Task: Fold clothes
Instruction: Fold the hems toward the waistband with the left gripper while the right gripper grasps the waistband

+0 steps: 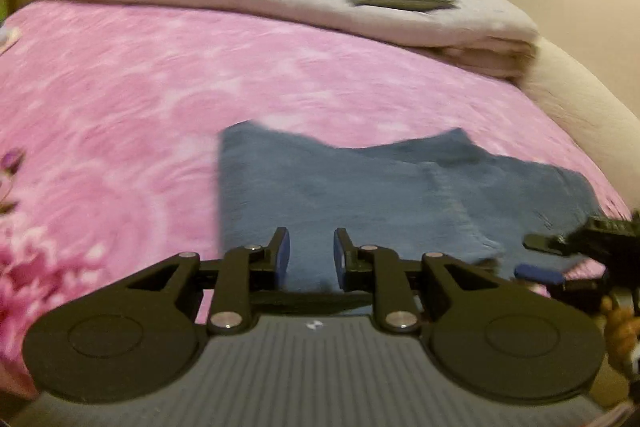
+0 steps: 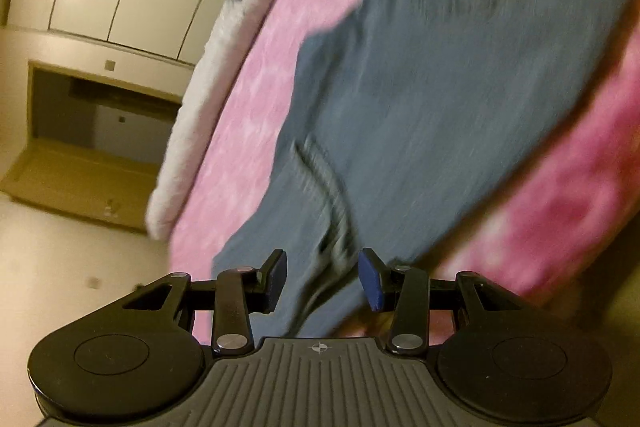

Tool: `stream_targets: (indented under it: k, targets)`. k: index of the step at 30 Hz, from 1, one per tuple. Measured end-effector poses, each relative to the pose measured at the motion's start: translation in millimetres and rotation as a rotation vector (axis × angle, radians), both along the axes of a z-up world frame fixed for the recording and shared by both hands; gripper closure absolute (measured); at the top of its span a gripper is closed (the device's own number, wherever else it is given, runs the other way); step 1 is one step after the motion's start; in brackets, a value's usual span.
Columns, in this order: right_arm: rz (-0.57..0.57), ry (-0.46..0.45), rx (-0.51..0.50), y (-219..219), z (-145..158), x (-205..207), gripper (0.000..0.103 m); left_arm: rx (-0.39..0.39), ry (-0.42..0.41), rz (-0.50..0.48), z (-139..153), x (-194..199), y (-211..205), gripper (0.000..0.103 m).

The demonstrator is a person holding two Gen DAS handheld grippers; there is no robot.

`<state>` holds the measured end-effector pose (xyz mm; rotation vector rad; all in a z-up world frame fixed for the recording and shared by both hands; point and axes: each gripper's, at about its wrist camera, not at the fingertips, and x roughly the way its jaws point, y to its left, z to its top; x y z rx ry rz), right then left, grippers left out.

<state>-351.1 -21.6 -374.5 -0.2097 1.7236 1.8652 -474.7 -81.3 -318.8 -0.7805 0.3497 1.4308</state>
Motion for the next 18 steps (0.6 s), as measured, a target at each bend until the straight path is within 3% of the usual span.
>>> stream_targets:
  k: [3,10,11,12,14,18]
  targets:
    - [-0.008,0.059,-0.06,-2,-10,-13,0.059,-0.004,-0.064,0.042,-6,-17,-2,0.085]
    - [-0.043,-0.062,-0.052,4,-18,-43,0.061,0.015,-0.149,0.063,-14,-41,7,0.085]
    - [-0.044,-0.075,-0.039,5,-16,-48,0.075,0.016,-0.154,0.065,-14,-44,9,0.085]
    - [-0.029,-0.095,0.006,6,-13,-54,0.093,0.015,-0.167,0.062,-12,-47,11,0.085]
    - [-0.001,-0.142,0.121,5,-2,-62,0.096,0.021,-0.184,0.05,-7,-51,14,0.085]
    - [-0.04,-0.206,0.464,-2,50,-43,0.098,0.063,-0.233,-0.019,10,-51,28,0.085]
